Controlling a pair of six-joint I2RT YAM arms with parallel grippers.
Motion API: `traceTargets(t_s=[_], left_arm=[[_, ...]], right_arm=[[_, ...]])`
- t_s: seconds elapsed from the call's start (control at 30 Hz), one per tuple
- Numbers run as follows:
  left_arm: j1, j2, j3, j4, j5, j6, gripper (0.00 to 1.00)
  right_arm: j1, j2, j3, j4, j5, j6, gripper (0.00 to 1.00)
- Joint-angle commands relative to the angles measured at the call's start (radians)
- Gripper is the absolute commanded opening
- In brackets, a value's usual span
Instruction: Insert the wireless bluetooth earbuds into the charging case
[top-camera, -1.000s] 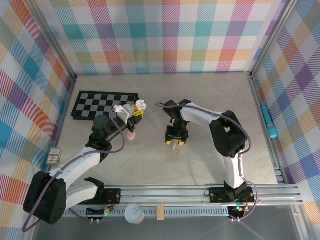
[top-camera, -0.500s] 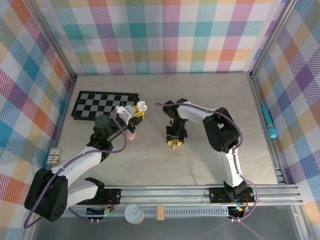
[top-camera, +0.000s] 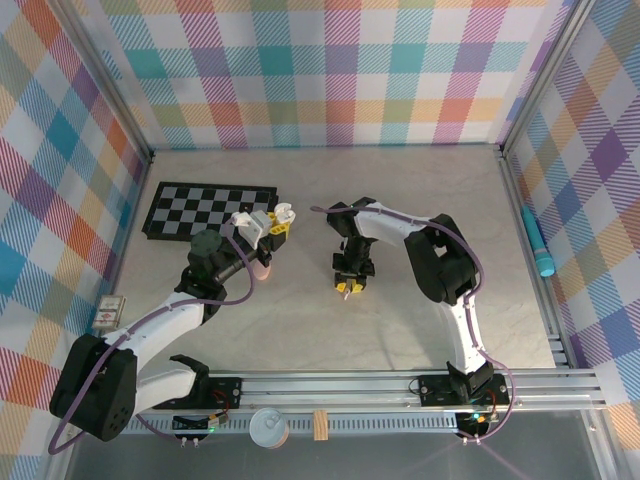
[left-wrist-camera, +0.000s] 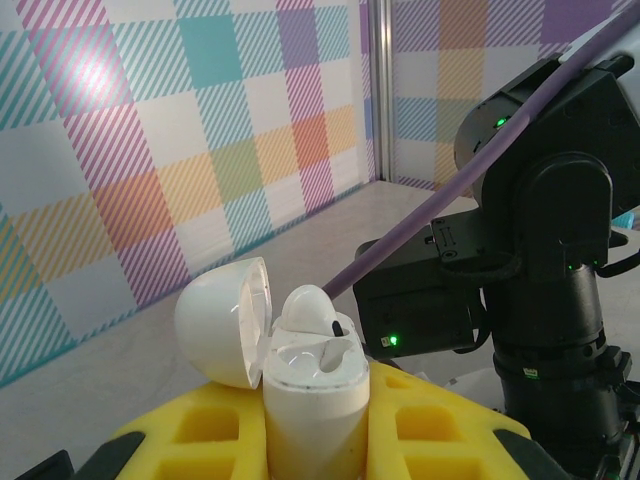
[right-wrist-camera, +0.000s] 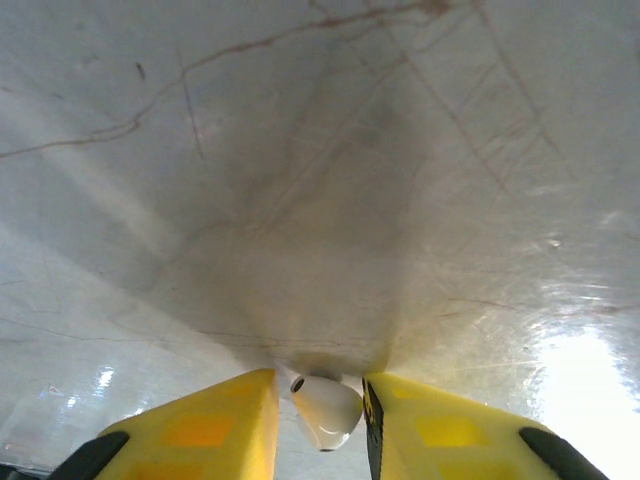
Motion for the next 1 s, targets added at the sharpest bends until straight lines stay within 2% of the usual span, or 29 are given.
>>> traceTargets(t_s=[0.0,0.23,0.47,0.73,0.97], left_arm=[[0.008,-0.013,0.001,0.034,0.022,0.007,0.00],[0.007,-0.019,-0.001,0.028,0.027,0.002,0.00],[0.007,-0.019,-0.001,0.023,0.034,-0.005,0.00],[-0.016,-0.006,0.018,-0.019,0.059,-0.007,0.00],[-0.084,0.028,0.021,-0.043,0.067,-0.005,0.00]], right_arm=[[0.000,0.031,-0.027,0.002,0.031,0.001,0.28],[0.000,0.004,-0.040,0.012,0.037,0.008,0.23],[0.001,-0.099,-0.074,0.054,0.071,0.013,0.23],[0.001,-0.279,-0.146,0.134,0.171,0.029,0.22],[0.000,-0.462,-0.216,0.238,0.244,0.004,0.22]])
